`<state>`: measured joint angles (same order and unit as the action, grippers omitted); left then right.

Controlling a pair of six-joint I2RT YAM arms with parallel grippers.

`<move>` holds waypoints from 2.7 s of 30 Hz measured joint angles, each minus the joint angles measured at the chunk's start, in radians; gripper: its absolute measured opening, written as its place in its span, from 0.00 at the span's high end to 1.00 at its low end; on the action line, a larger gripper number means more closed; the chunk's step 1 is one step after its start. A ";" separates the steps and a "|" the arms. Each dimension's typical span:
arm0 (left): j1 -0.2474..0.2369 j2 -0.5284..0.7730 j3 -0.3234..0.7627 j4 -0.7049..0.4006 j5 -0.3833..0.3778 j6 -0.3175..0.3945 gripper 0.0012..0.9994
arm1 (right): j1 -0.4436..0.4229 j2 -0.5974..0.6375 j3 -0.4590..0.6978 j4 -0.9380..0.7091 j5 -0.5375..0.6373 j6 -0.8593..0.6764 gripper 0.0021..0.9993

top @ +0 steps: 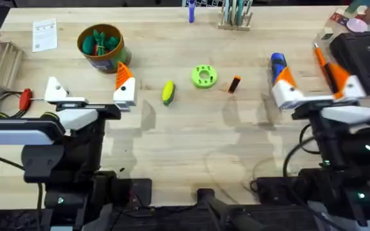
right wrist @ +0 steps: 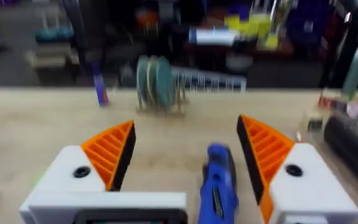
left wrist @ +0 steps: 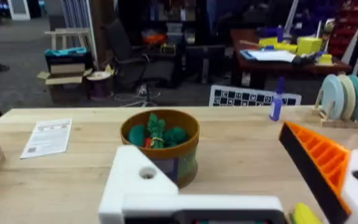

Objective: Pick up the gripper from the table and insert it into the empty holder that is missing its gripper. Then pick up a screw, insert it into the mounting hole, and use the screwdriver to tighten it. Finally, clean up the table by picking up the vegetable and placing it into the bucket.

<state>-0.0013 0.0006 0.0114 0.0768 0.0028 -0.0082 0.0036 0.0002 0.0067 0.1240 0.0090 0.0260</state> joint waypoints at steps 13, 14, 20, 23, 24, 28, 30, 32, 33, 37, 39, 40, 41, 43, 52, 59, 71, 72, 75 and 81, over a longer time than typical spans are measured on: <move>0.000 0.316 0.524 -0.343 -0.001 0.000 0.01 | 0.000 0.053 0.339 -0.100 -0.003 0.026 0.02; 0.000 0.368 0.579 -0.387 -0.001 0.000 0.01 | 0.000 0.072 0.382 -0.136 -0.003 0.026 0.02; 0.000 0.646 0.836 -0.640 -0.001 0.001 0.01 | 0.000 0.271 0.623 -0.443 -0.003 0.015 0.02; 0.000 0.761 0.923 -0.720 -0.001 0.000 0.01 | 0.000 0.394 0.719 -0.579 -0.003 -0.004 0.02; 0.000 0.799 0.948 -0.744 -0.001 0.000 0.01 | 0.000 0.441 0.751 -0.624 -0.003 -0.009 0.02; 0.000 0.917 1.012 -0.822 -0.001 0.000 0.01 | 0.000 0.613 0.856 -0.776 -0.003 -0.022 0.02; 0.000 0.966 1.032 -0.846 -0.001 0.000 0.01 | 0.000 0.693 0.898 -0.841 -0.003 -0.027 0.02; 0.000 1.012 1.044 -0.863 0.000 0.000 0.01 | 0.000 0.763 0.931 -0.892 -0.003 -0.027 0.02; 0.000 1.037 1.049 -0.875 0.000 0.000 0.01 | 0.000 0.796 0.945 -0.914 -0.003 -0.027 0.02; 0.000 1.105 1.050 -0.901 0.000 0.000 0.01 | 0.000 0.872 0.970 -0.960 -0.003 -0.027 0.02; 0.000 1.128 1.050 -0.901 0.000 0.000 0.01 | 0.000 0.886 0.972 -0.971 -0.003 -0.027 0.02; 0.000 1.136 1.050 -0.901 0.000 0.000 0.01 | 0.000 0.891 0.972 -0.973 -0.003 -0.027 0.02; 0.000 1.144 1.050 -0.901 0.000 0.000 0.01 | 0.000 0.893 0.972 -0.973 -0.003 -0.027 0.02; 0.000 1.151 1.050 -0.904 0.000 0.000 0.01 | 0.000 0.895 0.972 -0.974 -0.003 -0.028 0.02; -0.105 1.203 1.053 -0.938 0.000 0.000 0.01 | 0.000 0.895 0.973 -0.976 -0.003 -0.028 0.02; -0.290 1.354 1.076 -0.974 0.001 -0.010 0.01 | 0.000 0.895 0.973 -0.976 -0.003 -0.028 0.02; -0.351 1.594 1.108 -0.950 0.024 -0.025 0.01 | 0.000 0.895 0.973 -0.975 -0.003 -0.028 0.02; -0.351 1.612 1.108 -0.945 0.033 -0.027 0.01 | 0.000 0.895 0.973 -0.975 -0.003 -0.028 0.02; -0.351 1.662 1.108 -0.940 0.054 -0.027 0.01 | 0.000 0.895 0.973 -0.975 -0.003 -0.028 0.02; -0.351 1.716 1.108 -0.932 0.065 -0.031 0.10 | 0.000 0.895 0.974 -0.975 -0.003 -0.028 0.02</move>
<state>-0.3519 1.7168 1.1194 -0.8551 0.0679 -0.0389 0.0036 0.8948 0.9802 -0.8513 0.0059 -0.0015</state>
